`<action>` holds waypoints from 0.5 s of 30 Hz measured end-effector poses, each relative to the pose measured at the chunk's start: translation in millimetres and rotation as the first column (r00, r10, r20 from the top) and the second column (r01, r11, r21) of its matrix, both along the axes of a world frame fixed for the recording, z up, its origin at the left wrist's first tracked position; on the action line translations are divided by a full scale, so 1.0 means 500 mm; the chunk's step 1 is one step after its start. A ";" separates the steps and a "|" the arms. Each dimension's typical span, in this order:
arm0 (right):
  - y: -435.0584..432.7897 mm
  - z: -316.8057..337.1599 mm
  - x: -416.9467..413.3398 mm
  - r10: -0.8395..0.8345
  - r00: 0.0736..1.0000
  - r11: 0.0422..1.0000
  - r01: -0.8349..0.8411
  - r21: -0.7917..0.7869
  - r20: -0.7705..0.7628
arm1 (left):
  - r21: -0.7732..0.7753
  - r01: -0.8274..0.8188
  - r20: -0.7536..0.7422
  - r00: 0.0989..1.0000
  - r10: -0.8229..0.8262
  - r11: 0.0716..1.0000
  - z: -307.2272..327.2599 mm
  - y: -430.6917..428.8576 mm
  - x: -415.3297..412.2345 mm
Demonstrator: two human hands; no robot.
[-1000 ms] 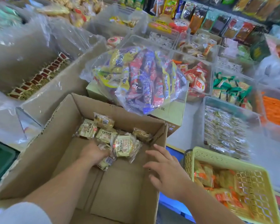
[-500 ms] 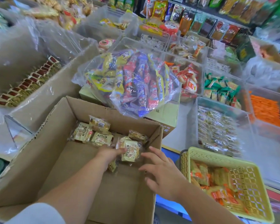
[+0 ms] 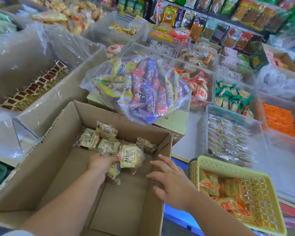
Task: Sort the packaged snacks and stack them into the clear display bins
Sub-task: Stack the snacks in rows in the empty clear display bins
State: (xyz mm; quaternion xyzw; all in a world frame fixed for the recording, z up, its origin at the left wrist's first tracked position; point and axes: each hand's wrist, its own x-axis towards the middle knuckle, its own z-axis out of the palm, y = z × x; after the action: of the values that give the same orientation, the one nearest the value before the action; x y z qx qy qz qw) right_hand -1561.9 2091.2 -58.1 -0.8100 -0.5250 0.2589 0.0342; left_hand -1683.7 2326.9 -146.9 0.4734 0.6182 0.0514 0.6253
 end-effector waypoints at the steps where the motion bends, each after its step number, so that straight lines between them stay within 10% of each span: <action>1: 0.002 0.001 -0.002 0.000 1.000 1.000 0.000 0.003 -0.002 | 0.044 0.000 0.017 1.000 0.000 0.999 0.016 0.004 -0.008; 7: 0.030 0.037 -0.044 -0.165 0.986 0.976 0.168 0.136 -0.030 | 0.265 -0.072 0.238 0.971 0.007 0.962 0.123 -0.038 -0.044; 11: 0.037 0.091 -0.082 -0.357 0.840 0.668 0.535 0.518 -0.408 | 0.133 -0.235 0.502 0.853 0.139 0.963 0.220 -0.125 -0.050; 15: 0.009 0.135 -0.057 -0.223 0.611 0.492 0.743 0.453 -0.759 | 0.193 -0.252 0.577 0.811 0.098 0.948 0.291 -0.224 -0.026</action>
State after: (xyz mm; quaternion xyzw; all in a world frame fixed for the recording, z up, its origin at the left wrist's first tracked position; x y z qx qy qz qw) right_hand -1590.3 2095.5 9.6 -0.7103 -0.2703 0.2459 0.6016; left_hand -1696.7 2214.8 -1.3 0.4559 0.4365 0.3264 0.7037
